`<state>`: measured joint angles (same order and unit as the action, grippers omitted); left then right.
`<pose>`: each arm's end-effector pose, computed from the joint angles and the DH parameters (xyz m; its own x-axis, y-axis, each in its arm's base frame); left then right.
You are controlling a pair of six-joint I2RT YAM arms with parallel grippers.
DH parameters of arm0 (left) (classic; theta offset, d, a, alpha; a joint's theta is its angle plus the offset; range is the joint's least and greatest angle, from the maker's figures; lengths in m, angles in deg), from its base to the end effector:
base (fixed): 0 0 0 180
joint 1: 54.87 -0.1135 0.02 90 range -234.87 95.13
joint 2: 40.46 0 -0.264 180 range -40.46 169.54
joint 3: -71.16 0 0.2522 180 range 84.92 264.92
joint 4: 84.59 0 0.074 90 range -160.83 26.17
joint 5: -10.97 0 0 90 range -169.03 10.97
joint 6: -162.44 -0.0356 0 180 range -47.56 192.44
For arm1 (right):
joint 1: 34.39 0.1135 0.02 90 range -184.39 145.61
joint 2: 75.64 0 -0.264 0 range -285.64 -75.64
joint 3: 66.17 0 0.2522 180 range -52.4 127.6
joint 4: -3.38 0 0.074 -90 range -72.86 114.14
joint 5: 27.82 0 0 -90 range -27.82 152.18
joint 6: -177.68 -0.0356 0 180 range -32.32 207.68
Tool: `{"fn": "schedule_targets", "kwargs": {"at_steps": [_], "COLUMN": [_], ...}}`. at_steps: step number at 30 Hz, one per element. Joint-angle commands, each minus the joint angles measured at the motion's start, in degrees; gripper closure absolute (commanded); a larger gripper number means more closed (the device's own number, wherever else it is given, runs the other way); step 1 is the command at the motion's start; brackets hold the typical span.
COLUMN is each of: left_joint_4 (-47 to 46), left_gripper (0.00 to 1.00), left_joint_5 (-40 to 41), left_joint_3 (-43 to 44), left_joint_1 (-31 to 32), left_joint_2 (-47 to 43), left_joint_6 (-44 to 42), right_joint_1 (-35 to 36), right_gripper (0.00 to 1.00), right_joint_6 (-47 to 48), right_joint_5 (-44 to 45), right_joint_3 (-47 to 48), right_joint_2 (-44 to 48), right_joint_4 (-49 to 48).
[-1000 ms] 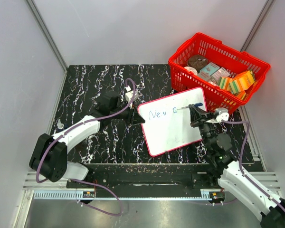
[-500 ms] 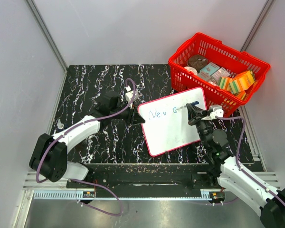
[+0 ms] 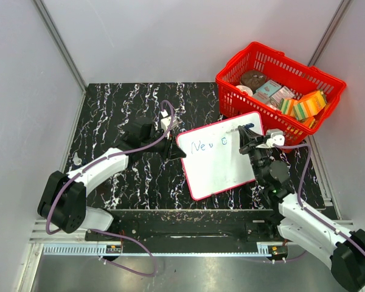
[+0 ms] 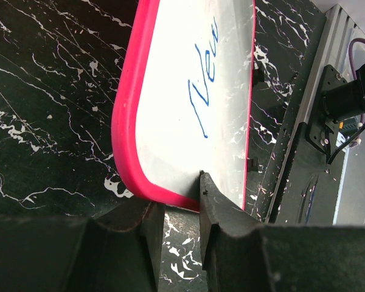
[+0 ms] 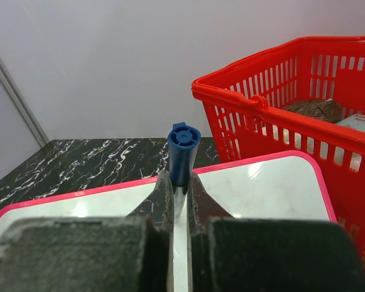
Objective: Write a sentence on the whiteboard
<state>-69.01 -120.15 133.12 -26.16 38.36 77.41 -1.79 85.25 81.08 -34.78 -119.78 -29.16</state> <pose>0.2477 -0.1624 0.2453 -0.5422 0.2226 -0.8102 0.8047 0.4149 -0.4246 0.1560 0.0861 0.2782 0.2743 0.2230 -0.9354 -0.2648 0.9526 0.1495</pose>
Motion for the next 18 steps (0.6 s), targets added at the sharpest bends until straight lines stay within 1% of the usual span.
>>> {"fn": "schedule_targets", "kwargs": {"at_steps": [1,6,18], "left_joint_4": [5.4,5.3,5.6], "left_gripper": [1.00,1.00,1.00], "left_joint_5": [9.0,9.0,9.3], "left_joint_3": [-2.4,-2.4,-2.4], "left_joint_1": [1.4,1.5,1.5], "left_joint_2": [2.0,1.9,1.9], "left_joint_6": [-11.7,-11.7,-11.7], "right_joint_1": [-0.2,-0.3,-0.2], "right_gripper": [1.00,1.00,1.00], "right_joint_6": [1.7,0.9,-1.8], "right_joint_5": [2.7,2.2,1.3], "right_joint_3": [2.5,0.8,-2.9], "right_joint_2": [-1.6,0.0,5.2], "right_joint_4": [-5.5,-4.2,2.6]}}
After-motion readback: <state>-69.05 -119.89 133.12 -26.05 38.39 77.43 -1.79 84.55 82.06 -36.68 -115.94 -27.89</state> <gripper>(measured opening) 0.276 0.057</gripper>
